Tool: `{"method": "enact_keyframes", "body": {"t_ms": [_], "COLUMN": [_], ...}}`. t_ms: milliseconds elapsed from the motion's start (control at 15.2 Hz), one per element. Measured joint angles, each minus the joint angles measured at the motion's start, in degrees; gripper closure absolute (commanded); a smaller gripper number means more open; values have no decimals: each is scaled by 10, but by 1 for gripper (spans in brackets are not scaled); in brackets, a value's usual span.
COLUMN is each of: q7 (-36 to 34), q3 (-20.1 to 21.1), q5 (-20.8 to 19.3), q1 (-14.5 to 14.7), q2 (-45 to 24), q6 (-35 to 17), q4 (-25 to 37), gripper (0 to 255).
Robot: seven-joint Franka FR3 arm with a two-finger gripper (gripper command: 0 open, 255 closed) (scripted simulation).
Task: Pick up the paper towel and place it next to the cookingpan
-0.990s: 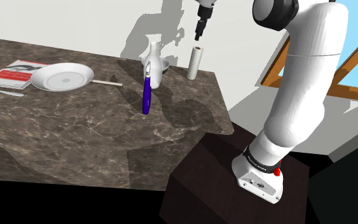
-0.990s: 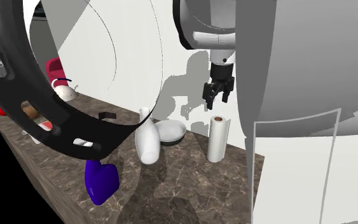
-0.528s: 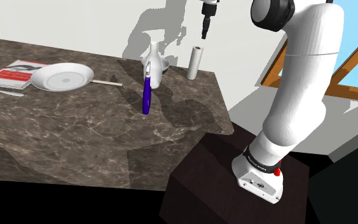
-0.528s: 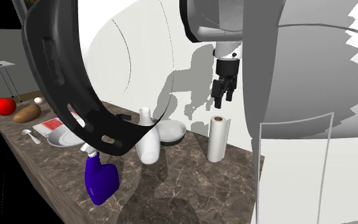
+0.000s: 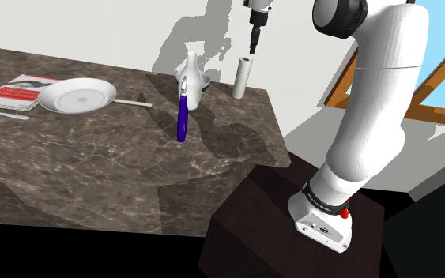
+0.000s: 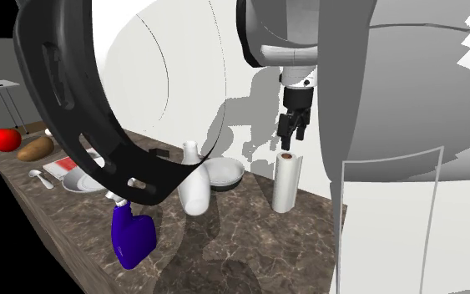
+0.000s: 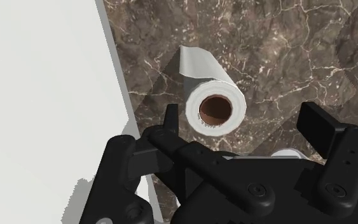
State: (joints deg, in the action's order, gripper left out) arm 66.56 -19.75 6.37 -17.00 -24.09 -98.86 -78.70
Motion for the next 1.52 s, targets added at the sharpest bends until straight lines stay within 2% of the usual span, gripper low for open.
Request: {"method": "enact_keyframes", "body": {"t_ms": [132,198,792,858,1188,1518], "q7": [0,0,0,0,20,25], "q3": [0,0,0,0,3,6], "q5": [0,0,0,0,23,30], "q1": [0,0,0,0,-15,-16], "q2": [0,0,0,0,-10,-19], "q6": [0,0,0,0,-39,-77], "q4": [0,0,0,0,-30,-60], "gripper": [0,255,255,0,0,0]}}
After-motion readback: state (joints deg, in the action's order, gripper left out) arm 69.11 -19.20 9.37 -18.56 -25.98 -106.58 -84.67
